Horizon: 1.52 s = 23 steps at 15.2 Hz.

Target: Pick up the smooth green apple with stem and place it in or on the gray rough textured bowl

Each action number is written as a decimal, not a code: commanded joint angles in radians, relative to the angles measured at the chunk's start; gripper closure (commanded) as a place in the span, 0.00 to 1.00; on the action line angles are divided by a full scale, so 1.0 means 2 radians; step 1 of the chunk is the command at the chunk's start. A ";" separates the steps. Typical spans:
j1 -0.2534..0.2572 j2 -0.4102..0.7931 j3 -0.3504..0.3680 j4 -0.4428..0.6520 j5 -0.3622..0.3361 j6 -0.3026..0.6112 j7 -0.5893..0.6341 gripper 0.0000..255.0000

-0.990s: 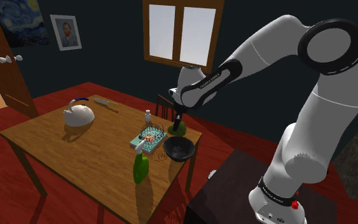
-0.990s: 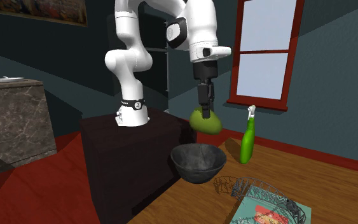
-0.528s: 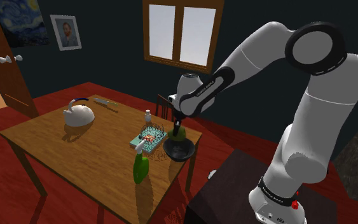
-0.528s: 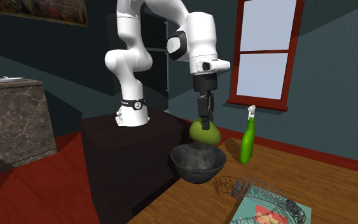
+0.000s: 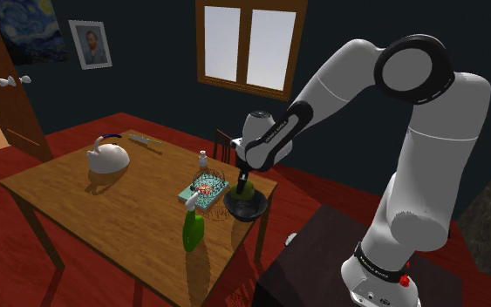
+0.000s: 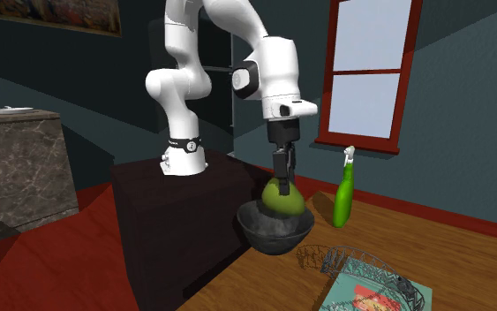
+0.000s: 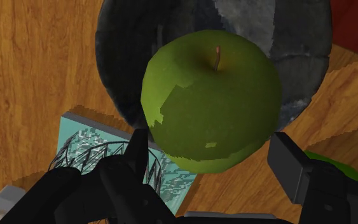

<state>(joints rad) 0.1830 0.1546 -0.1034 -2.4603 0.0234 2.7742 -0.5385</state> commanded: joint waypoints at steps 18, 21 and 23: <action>0.003 -0.065 -0.004 -0.006 -0.016 -0.059 0.011 0.00; 0.003 -0.065 -0.004 -0.006 -0.016 -0.059 0.011 0.00; 0.003 -0.065 -0.004 -0.006 -0.016 -0.059 0.011 0.00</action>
<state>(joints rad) 0.1881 0.0248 -0.1119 -2.4716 -0.0080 2.6570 -0.5162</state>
